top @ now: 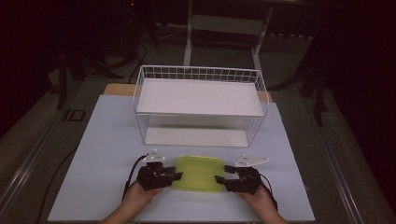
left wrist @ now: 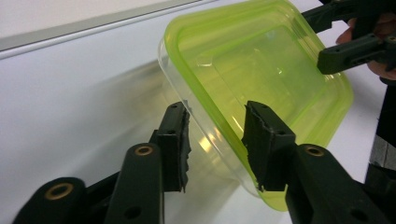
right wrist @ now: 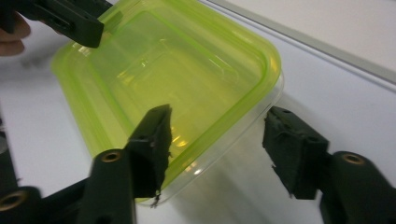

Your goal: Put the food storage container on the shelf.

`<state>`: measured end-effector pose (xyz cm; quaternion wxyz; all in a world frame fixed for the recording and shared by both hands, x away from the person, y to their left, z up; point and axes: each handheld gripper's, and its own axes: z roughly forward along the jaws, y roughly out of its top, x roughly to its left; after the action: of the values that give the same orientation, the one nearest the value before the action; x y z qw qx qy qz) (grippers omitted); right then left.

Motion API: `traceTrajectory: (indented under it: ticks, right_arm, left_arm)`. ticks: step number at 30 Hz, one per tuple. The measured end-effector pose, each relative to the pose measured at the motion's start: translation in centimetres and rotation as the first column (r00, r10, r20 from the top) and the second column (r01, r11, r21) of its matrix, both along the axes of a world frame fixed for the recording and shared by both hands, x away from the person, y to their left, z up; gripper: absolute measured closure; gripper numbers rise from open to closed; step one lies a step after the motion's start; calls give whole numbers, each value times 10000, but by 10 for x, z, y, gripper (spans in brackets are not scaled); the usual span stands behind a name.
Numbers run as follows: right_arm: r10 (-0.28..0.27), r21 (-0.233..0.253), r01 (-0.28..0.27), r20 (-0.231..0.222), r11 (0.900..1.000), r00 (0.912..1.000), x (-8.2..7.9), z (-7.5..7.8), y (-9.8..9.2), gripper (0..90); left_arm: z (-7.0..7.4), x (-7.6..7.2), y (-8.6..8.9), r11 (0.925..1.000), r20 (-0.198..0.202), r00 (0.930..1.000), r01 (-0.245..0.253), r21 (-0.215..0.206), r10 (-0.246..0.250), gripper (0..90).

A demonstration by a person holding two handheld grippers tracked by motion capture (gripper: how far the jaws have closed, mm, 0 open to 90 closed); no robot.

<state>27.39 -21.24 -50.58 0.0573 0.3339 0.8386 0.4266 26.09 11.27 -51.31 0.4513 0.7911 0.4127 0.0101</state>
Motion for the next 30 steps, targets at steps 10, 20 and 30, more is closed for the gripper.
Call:
traceTrajectory:
  ticks: [10, 20, 30]
  right_arm:
    - [120, -96, -118, 195, 9999, 9997, -7, 5, 2, 535]
    - [-186, -194, 187, 85, 9996, 9998, -13, 10, 5, 598]
    - [-842, 1, 843, -226, 9964, 9962, -16, 13, 5, 715]
  left_arm:
    - [0, -7, 2, 9995, -169, 9997, 146, -271, -151, 686]
    - [3, -14, 1, 9997, -190, 9998, 48, -252, -53, 718]
    - [11, -15, 4, 9973, -88, 9993, -376, -626, 371, 792]
